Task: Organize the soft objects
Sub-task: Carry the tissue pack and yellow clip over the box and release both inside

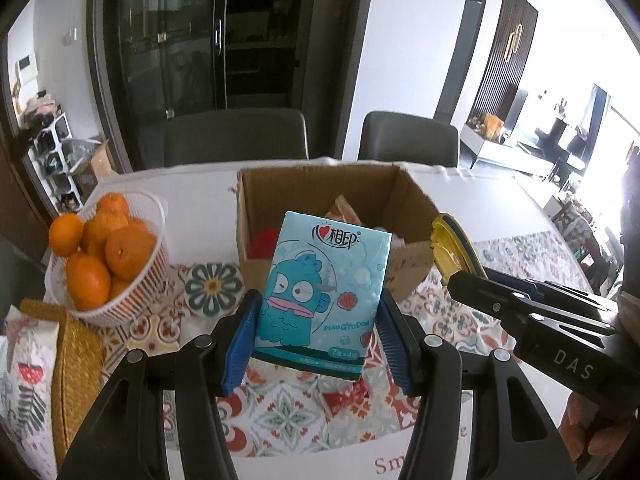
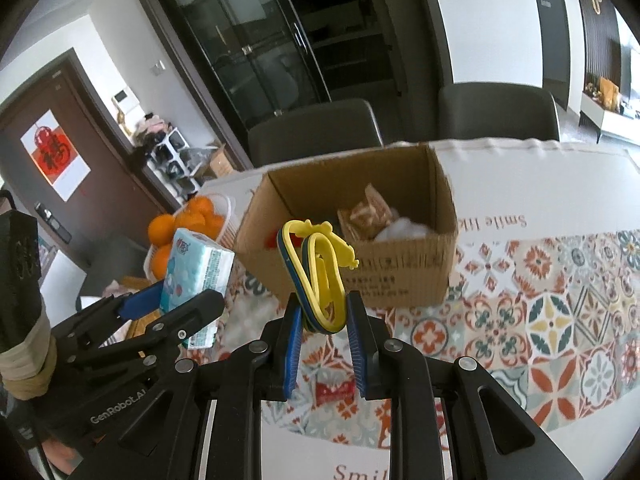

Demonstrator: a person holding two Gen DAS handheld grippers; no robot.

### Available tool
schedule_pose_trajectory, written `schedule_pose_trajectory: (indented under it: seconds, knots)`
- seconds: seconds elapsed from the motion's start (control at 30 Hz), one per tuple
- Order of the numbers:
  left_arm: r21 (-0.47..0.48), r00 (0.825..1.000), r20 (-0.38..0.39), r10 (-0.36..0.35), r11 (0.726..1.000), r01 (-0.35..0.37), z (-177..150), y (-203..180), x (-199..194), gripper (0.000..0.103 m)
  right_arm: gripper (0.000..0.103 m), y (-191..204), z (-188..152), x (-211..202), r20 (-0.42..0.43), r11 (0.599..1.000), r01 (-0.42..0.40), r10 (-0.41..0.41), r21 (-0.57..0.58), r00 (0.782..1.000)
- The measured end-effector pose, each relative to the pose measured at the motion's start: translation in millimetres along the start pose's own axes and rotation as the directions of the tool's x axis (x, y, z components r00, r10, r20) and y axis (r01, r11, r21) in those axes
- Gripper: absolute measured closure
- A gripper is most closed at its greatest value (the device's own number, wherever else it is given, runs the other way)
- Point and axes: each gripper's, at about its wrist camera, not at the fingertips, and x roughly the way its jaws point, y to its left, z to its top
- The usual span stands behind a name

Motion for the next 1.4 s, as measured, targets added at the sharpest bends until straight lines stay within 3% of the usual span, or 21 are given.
schedule_pose_trajectory:
  seconds: [0.4, 0.77, 1.4]
  knots:
    - [0.016, 0.999, 0.051, 0.0, 1.0, -0.001, 35.9, -2.6, 2.4, 0.047, 0.08, 0.3, 36.0, -6.7, 0.07, 1.0, -0.001, 0.002, -0.019, 0.998]
    - [-0.017, 0.999, 0.034, -0.022, 1.0, 0.023, 59.1, 2.2, 25.3, 0.047, 0.08, -2.3, 65.9, 7.0, 0.086, 0.999, 0.005, -0.001, -0.04, 0.996]
    - [-0.003, 0.999, -0.054, -0.002, 1.0, 0.002, 89.1, 7.2, 82.5, 0.047, 0.08, -17.9, 98.1, 58.9, -0.013, 0.998, 0.03, -0.031, -0.047, 0.999]
